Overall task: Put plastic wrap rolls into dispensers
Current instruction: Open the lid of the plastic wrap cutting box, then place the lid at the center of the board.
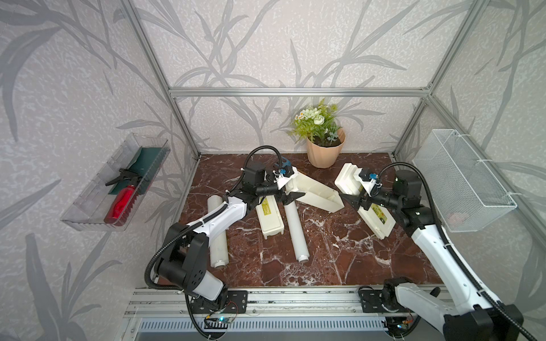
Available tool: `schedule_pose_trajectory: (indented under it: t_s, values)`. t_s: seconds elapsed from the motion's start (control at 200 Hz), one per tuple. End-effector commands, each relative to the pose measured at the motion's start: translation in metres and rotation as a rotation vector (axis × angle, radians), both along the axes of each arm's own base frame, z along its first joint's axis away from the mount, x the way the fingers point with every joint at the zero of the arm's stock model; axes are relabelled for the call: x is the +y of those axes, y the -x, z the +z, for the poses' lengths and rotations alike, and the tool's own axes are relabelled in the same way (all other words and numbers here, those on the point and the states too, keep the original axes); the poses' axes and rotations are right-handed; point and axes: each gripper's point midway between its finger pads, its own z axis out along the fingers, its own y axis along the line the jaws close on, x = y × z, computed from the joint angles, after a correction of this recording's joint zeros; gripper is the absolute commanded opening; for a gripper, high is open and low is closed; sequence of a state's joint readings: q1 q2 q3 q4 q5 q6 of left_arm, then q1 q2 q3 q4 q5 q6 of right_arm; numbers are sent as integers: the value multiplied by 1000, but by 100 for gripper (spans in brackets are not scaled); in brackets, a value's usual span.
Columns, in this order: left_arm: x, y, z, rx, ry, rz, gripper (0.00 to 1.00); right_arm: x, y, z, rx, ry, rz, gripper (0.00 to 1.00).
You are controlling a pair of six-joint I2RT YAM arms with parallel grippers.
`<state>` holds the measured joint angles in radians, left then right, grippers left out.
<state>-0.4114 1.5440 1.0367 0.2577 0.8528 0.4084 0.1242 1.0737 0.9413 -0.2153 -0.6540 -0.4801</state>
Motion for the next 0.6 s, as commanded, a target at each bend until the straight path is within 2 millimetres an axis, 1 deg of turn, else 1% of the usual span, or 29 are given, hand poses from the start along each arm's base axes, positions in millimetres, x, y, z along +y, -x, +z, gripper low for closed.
schedule_pose_trajectory:
  t_s: [0.0,0.09,0.16,0.26,0.33,0.395,0.46,0.52,0.595]
  values:
    - [-3,-4,2,-8,23,14,0,-36,-25,-47,160,138,-223,32]
    - [0,-6,4,-30,27,41,0,-53,-39,-79,239,213,-318,34]
    - [1,-5,2,-31,15,37,0,-54,-43,-101,270,261,-299,33]
    - [3,-7,-4,-21,-3,49,0,-62,-52,-125,298,285,-312,35]
    - [4,-9,-6,-19,-3,58,0,-75,-61,-142,351,278,-347,35]
    - [5,-9,-6,-21,-4,64,0,-90,-70,-163,424,266,-397,36]
    - [5,-9,-7,-22,-7,62,0,-98,-73,-184,484,284,-403,37]
    - [4,-10,-6,-18,-3,56,0,-102,-75,-200,508,324,-398,37]
    - [3,-10,-7,-12,2,50,0,-108,-78,-220,534,369,-394,40]
